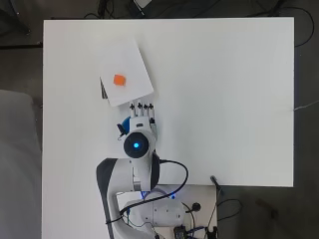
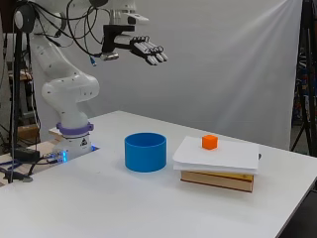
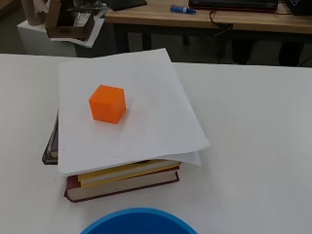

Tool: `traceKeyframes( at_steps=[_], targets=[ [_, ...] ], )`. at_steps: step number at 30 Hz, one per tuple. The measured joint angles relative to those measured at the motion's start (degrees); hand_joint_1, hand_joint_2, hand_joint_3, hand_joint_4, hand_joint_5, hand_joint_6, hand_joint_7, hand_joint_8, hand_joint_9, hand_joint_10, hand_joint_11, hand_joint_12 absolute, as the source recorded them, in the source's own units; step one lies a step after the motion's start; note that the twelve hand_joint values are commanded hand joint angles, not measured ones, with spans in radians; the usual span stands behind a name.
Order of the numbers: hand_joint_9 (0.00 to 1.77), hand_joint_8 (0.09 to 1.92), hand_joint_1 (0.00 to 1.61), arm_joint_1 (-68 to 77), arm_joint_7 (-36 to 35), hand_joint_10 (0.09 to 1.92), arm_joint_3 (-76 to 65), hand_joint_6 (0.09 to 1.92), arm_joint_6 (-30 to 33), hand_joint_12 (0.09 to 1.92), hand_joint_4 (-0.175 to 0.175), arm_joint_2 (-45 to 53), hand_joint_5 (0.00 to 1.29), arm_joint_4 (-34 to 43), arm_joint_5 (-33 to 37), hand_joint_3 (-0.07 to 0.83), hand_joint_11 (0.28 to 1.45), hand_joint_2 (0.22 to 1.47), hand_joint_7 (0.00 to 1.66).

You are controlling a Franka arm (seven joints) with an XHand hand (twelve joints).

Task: Teleoperate dual arm-hand system to pick and place objects

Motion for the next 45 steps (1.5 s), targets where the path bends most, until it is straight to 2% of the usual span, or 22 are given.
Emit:
traceKeyframes(
  at_steps=[4, 8, 13, 15, 16, 19, 26, 29, 32, 36, 41, 45],
  targets=[
    [0.52, 0.09, 0.19, 0.5, 3.0, 0.09, 5.4, 0.09, -1.0, 0.09, 0.086, 0.7, 0.38, 0.5, 1.1, 0.01, 0.48, 1.09, 0.4],
    [0.52, 0.09, 0.19, 0.4, 5.3, 0.09, 8.2, 0.09, -0.5, 0.09, 0.095, 6.4, 0.38, 2.2, 2.0, 0.012, 0.48, 1.11, 0.4],
    [0.53, 0.09, 0.23, 0.0, 7.8, 0.09, 9.0, 0.09, 5.5, 0.09, 0.096, 17.2, 0.4, 4.5, 3.3, 0.002, 0.5, 1.1, 0.41],
    [0.53, 0.09, 0.24, -0.1, 8.2, 0.09, 9.1, 0.09, 8.6, 0.09, 0.091, 21.6, 0.36, 5.7, 3.7, -0.001, 0.5, 1.09, 0.39],
    [0.53, 0.09, 0.24, -0.1, 8.7, 0.09, 9.2, 0.09, 10.5, 0.09, 0.087, 23.5, 0.33, 6.1, 3.8, -0.004, 0.51, 1.09, 0.38],
    [0.58, 0.09, 0.27, 0.0, 8.9, 0.09, 9.5, 0.09, 19.3, 0.09, 0.077, 26.7, 0.33, 4.8, 4.7, -0.001, 0.55, 1.09, 0.43],
    [0.58, 0.09, 0.31, 0.3, 2.6, 0.09, 9.9, 0.09, 46.0, 0.09, 0.057, 28.3, 0.34, -7.1, 7.5, -0.011, 0.56, 1.06, 0.41],
    [0.56, 0.09, 0.34, 0.6, -1.7, 0.09, 10.2, 0.09, 52.3, 0.09, 0.049, 29.8, 0.35, -11.3, 9.3, -0.011, 0.55, 1.05, 0.41],
    [0.52, 0.09, 0.35, 0.7, -4.8, 0.09, 10.4, 0.09, 52.4, 0.09, 0.025, 31.7, 0.3, -13.4, 11.0, -0.009, 0.54, 1.04, 0.37],
    [0.47, 0.09, 0.28, 1.0, -5.6, 0.09, 10.8, 0.09, 50.0, 0.09, 0.006, 36.3, 0.25, -10.2, 11.1, -0.005, 0.52, 1.04, 0.32],
    [0.47, 0.09, 0.27, 1.3, -7.5, 0.09, 11.9, 0.09, 50.0, 0.09, 0.001, 38.4, 0.28, -9.1, 10.7, 0.001, 0.51, 1.05, 0.33],
    [0.48, 0.09, 0.28, 1.2, -4.5, 0.09, 11.3, 0.09, 48.0, 0.09, 0.003, 40.2, 0.32, -6.9, 9.2, 0.009, 0.51, 1.07, 0.34]
  ],
)
